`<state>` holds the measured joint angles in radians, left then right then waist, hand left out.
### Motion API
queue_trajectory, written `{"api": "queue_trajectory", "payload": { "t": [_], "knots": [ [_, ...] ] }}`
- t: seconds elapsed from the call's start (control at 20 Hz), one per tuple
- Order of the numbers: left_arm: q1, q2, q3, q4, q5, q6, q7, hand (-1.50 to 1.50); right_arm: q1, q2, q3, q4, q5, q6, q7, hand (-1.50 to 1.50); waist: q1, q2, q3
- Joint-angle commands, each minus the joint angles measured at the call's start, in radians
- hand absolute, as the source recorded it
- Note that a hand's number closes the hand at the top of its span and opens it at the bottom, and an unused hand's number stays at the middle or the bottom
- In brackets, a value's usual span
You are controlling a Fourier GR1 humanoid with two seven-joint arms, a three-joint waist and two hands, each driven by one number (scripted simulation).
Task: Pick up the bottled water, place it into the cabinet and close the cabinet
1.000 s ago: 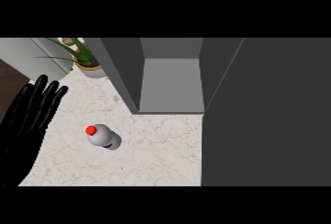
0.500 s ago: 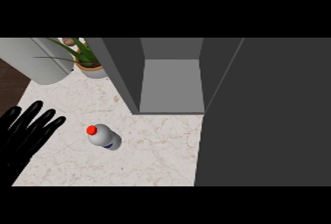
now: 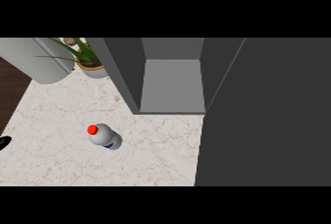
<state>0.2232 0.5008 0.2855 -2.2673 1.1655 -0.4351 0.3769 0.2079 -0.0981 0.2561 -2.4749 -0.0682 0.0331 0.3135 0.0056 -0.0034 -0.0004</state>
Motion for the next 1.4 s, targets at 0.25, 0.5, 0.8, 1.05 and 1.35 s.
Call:
{"api": "queue_trajectory", "payload": {
  "t": [0.25, 0.5, 0.8, 1.05, 1.35],
  "knots": [
    [0.043, -0.019, 0.088, -0.024, 0.033, -0.035, 0.071, -1.5, 0.001, 0.012, 0.087, -0.182, 0.06, -0.063, 0.149, -1.5, -0.004, 0.0, 0.0],
    [0.032, -0.054, 0.075, -0.061, 0.016, 0.0, 0.118, -1.5, -0.114, 0.029, 0.093, -0.111, 0.092, -0.102, 0.192, -1.5, -0.002, 0.002, 0.0],
    [0.01, -0.072, 0.082, -0.03, -0.025, -0.018, 0.136, -1.5, -0.034, -0.002, 0.125, -0.184, 0.091, -0.097, 0.184, -1.5, -0.008, 0.0, 0.0],
    [-0.072, -0.121, 0.011, 0.021, -0.161, -0.011, 0.115, -1.5, 0.045, -0.034, 0.148, -0.238, 0.083, -0.099, 0.164, -1.5, -0.021, 0.0, 0.0],
    [-0.126, -0.202, -0.054, 0.158, -0.307, -0.051, 0.075, -1.5, -0.011, -0.033, 0.157, -0.206, 0.105, -0.125, 0.173, -1.5, -0.024, 0.002, 0.0]
  ]
}}
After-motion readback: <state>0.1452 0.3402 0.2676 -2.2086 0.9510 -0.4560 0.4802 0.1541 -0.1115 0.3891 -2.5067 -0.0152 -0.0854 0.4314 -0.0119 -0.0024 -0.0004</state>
